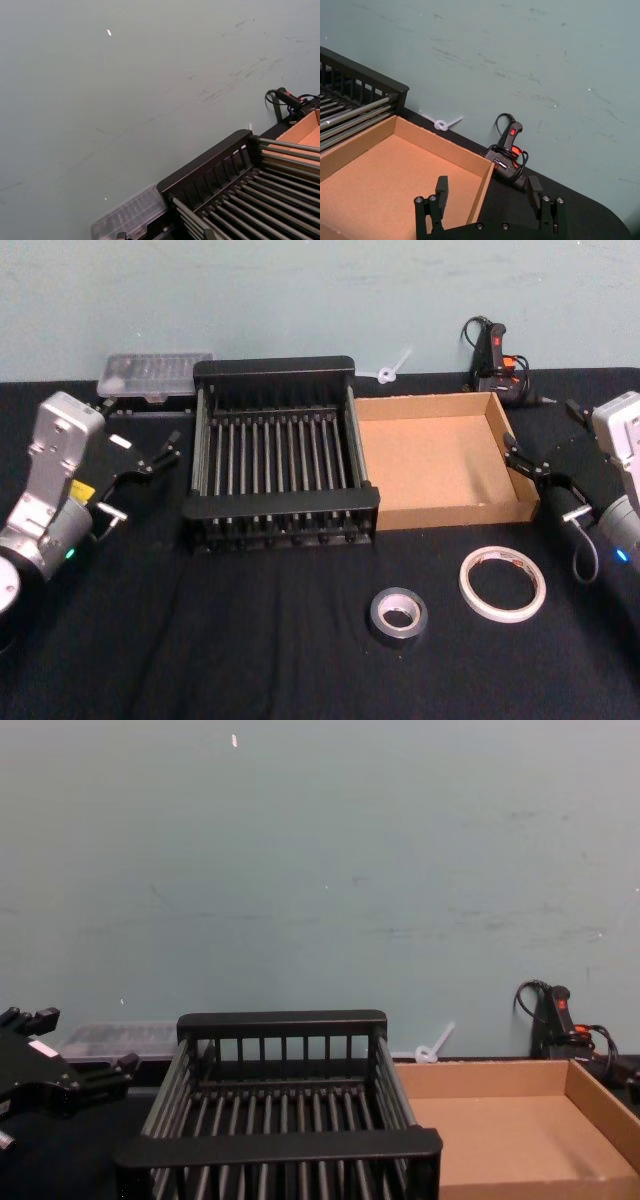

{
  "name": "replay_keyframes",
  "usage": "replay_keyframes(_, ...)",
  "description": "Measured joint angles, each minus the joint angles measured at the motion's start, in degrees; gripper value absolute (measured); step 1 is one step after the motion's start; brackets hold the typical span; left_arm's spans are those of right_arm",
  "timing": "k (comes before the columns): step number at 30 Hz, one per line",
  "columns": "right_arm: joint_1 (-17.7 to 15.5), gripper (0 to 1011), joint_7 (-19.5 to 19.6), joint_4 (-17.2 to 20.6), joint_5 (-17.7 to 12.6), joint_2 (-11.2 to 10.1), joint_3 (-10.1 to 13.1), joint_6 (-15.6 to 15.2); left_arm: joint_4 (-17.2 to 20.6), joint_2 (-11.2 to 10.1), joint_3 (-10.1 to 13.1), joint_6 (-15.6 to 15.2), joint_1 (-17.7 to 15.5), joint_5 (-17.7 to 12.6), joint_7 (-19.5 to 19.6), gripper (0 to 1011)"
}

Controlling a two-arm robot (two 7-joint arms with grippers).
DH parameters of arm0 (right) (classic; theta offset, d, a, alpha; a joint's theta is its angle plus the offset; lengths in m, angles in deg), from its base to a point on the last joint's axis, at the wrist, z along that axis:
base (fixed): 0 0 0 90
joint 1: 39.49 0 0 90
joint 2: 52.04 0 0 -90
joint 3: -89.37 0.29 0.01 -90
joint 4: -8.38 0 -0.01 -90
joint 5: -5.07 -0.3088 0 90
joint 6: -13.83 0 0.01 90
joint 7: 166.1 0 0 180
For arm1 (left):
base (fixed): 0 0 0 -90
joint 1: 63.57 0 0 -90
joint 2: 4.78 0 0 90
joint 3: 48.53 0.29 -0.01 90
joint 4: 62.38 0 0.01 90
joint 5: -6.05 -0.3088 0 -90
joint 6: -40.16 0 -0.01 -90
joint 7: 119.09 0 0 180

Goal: Pick up the white tape and place it into the black box , Pick up the silver tape and place it into the brown box.

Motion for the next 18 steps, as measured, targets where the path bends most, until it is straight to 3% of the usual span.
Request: replay_keyframes(18, 0.0, 1000, 0.0, 0.0, 0.0, 0.0, 0.0, 0.0, 0.0, 0.0, 0.0, 0.0, 0.0, 0.0, 0.0, 1001)
